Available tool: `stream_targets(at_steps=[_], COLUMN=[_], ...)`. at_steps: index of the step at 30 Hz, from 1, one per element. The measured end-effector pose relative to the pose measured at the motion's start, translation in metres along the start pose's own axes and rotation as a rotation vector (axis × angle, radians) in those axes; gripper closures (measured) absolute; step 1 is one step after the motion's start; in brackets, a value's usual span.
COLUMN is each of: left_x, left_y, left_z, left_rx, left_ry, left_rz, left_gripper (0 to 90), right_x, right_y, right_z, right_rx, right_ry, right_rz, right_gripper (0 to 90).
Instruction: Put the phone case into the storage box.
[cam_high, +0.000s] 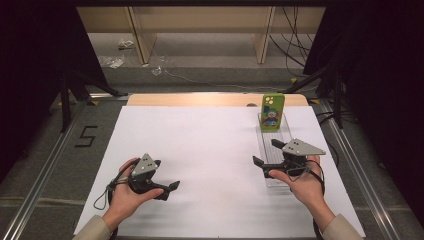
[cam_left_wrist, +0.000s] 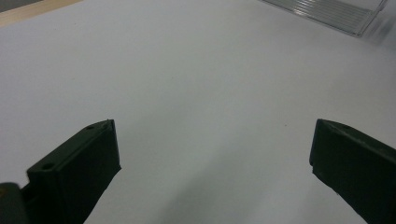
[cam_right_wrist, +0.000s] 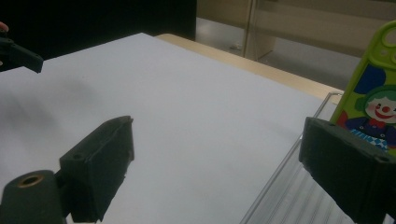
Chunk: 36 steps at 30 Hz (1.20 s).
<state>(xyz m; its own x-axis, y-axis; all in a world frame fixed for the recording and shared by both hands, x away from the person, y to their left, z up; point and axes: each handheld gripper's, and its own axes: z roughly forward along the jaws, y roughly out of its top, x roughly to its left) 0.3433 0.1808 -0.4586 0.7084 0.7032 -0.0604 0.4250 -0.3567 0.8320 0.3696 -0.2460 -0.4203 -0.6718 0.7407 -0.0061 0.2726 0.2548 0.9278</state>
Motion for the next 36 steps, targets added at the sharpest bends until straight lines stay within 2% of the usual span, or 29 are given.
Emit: stream_targets(at_steps=[36], left_x=[0.001], left_y=[0.000], left_z=[-0.001], left_rx=[0.002], left_ry=[0.003], left_rz=[-0.001], left_gripper=[0.9], right_x=[0.006], right_y=[-0.013], right_z=[-0.016], right_rx=[-0.006], right_ry=[0.026], right_rz=[-0.024], right_gripper=[11.2])
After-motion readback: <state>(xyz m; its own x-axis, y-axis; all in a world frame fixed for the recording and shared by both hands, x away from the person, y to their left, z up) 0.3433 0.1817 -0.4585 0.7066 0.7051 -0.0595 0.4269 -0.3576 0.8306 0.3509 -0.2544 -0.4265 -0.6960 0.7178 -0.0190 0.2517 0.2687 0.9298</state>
